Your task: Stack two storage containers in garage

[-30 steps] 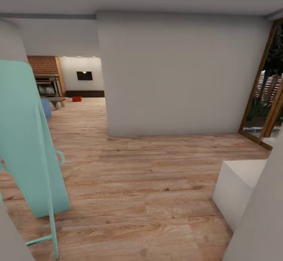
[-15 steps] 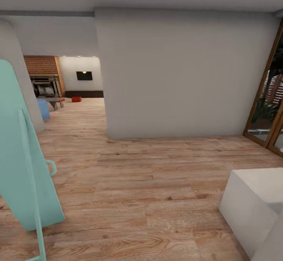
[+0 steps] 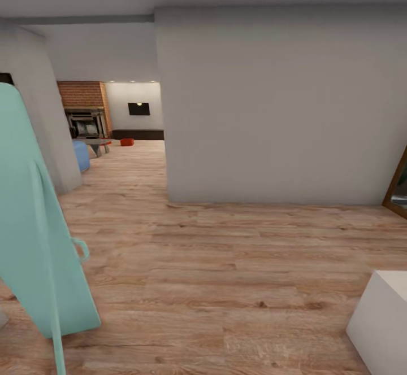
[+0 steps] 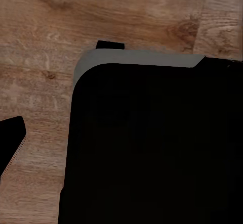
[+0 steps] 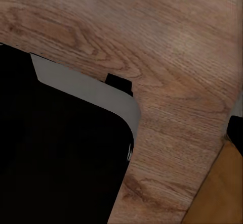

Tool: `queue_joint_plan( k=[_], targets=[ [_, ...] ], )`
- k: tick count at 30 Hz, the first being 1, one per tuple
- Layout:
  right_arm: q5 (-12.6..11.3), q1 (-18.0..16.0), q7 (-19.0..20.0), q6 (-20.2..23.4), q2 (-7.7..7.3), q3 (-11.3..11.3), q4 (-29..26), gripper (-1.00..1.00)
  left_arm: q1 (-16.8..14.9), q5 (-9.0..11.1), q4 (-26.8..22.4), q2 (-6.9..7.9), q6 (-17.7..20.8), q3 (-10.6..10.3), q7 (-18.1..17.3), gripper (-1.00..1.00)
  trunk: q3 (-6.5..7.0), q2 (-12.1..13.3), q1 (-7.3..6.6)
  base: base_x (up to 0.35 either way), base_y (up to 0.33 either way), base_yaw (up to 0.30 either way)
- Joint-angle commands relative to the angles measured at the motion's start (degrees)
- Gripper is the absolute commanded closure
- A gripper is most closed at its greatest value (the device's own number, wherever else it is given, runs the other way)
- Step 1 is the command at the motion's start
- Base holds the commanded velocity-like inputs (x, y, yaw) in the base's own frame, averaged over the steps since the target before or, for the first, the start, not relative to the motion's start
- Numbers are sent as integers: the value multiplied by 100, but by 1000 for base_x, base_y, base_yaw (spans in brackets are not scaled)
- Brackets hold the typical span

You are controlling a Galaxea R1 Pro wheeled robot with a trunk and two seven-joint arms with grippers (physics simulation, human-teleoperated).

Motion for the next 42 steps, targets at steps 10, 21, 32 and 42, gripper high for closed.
queue_joint_plan(
  k=[10, 21, 32, 42],
  targets=[
    [-46, -4, 0, -25, 1, 49, 9, -100, -2, 42, 2, 0, -14, 2, -7, -100, -6, -3, 3, 323, 0, 3],
    [-51, -4, 0, -25, 1, 40, 9, -100, -2, 15, 2, -4, -14, -6, -7, -100, -6, -3, 3, 323, 0, 0],
    [-11, -4, 8, -10, 1, 65, 9, -100, -2, 20, 2, 0, -14, -7, -7, -100, -6, -3, 3, 323, 0, 0],
    [-41, -4, 0, -17, 1, 60, 9, -100, -2, 21, 2, 0, -14, -5, -7, -100, -6, -3, 3, 323, 0, 0]
  ],
)
